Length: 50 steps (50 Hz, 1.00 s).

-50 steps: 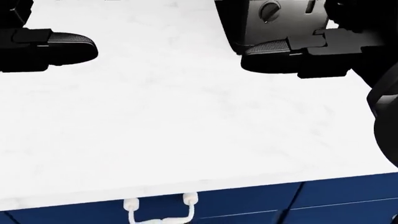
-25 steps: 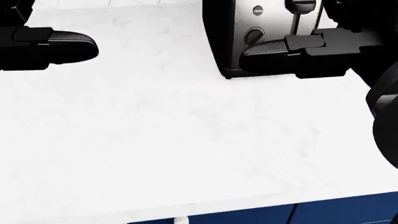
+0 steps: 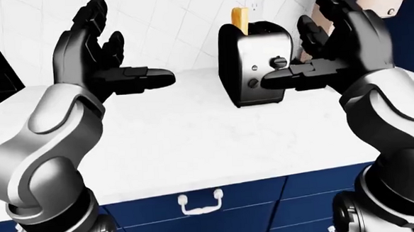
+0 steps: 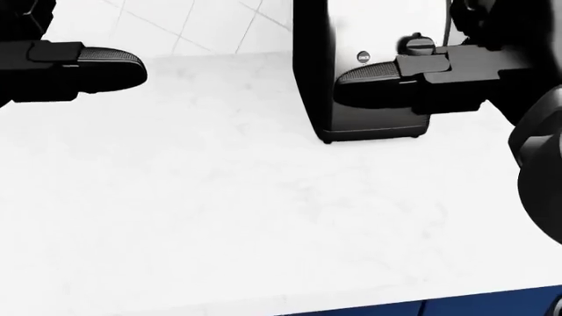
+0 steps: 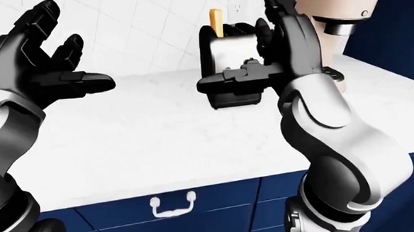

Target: Push down the lever of the toaster to turn it on.

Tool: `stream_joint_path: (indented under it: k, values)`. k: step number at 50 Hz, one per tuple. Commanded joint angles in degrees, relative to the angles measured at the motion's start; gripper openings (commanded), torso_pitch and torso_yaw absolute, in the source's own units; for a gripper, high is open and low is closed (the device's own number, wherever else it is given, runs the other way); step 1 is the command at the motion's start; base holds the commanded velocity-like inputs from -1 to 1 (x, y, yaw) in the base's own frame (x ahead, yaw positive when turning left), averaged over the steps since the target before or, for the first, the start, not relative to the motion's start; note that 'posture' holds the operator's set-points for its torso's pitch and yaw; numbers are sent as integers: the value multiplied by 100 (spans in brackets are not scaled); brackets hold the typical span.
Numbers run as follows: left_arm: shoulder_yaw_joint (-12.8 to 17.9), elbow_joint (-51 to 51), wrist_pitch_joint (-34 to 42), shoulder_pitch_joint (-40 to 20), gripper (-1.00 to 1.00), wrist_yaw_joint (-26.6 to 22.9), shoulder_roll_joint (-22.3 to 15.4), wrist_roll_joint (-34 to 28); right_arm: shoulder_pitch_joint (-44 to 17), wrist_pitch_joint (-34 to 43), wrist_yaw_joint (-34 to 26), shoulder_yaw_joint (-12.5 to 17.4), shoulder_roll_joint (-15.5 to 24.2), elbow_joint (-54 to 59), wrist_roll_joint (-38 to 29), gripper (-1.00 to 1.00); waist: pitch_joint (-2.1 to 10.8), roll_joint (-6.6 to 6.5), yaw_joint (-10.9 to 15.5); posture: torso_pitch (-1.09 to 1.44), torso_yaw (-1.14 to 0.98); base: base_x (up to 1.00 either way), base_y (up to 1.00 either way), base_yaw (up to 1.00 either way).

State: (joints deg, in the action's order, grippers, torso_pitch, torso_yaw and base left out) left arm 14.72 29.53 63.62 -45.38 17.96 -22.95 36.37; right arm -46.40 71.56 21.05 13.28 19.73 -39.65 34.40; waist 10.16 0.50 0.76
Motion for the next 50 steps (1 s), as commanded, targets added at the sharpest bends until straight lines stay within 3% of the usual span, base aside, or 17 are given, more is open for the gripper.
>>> stream_joint_path:
  k: [1, 7, 20, 25, 42, 50]
  values:
    - [25, 82, -220, -159, 100, -8, -34, -61, -129, -230, -57, 28, 46, -4, -104, 100, 93, -10, 3, -33, 0, 0, 0, 0]
    - [-20, 103, -289, -147, 100, -59, 31, -171, -156, -396, -286, -134, 41, 158, -408, 100, 240, -9, 17, -33, 0, 0, 0, 0]
    - [61, 170, -304, -252, 100, 77, 39, -39, -646, -740, -956, -464, -22, 1169, -1381, 100, 292, -30, 22, -33, 0, 0, 0, 0]
    - [60, 144, -237, -272, 100, 125, 35, 59, -817, -735, -1178, -465, -94, 1355, -1676, 100, 325, -36, 32, -34, 0, 0, 0, 0]
    - [28, 206, -306, -298, 100, 253, -53, 265, -968, -870, -1467, -526, -319, 1670, -2132, 100, 794, -33, 90, -50, 0, 0, 0, 0]
    - [31, 152, -459, -254, 100, 226, -47, 233, -885, -1134, -1647, -605, -473, 1963, -2361, 100, 861, -39, 93, -50, 0, 0, 0, 0]
